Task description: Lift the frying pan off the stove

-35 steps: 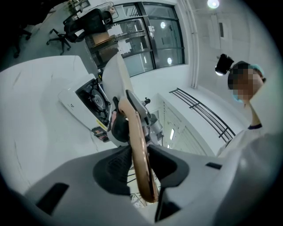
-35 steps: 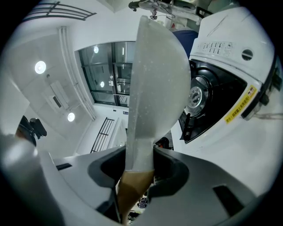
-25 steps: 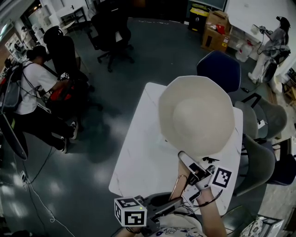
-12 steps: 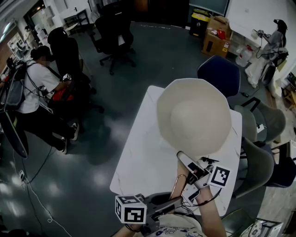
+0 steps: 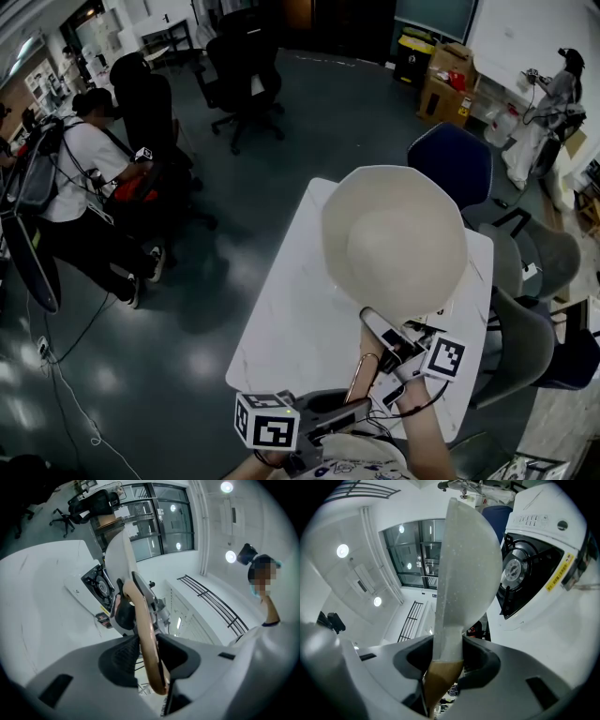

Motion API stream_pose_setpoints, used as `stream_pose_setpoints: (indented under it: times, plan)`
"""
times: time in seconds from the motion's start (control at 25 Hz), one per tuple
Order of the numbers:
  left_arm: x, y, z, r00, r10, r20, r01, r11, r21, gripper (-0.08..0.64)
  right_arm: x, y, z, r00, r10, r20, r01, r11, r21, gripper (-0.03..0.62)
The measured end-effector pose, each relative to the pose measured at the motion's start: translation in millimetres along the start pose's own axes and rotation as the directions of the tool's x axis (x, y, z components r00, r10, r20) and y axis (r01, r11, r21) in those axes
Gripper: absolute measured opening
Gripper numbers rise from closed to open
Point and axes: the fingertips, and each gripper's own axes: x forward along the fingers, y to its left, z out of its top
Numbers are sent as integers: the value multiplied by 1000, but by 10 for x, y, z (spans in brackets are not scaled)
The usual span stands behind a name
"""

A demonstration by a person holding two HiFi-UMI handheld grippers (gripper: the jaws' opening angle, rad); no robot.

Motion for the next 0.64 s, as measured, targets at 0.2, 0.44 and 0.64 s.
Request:
stream_pose_setpoints:
  times: [0.2,0.44,0.64]
  plan:
    - [-24,-8,5,1000,1,4,-1,1000,-1,124,20,13,-23,1000,4,-6,-4,1000,4,166]
    - [-55,11,-8,1000,1,8,-1,1000,-11,124,39,-19,-63,1000,-3,-12,3,1000,11,166]
    - [-47,24,-18,1000,0,9,0,1000,-11,124,37,-55,-74,1000,-11,-25,12,1000,14,167]
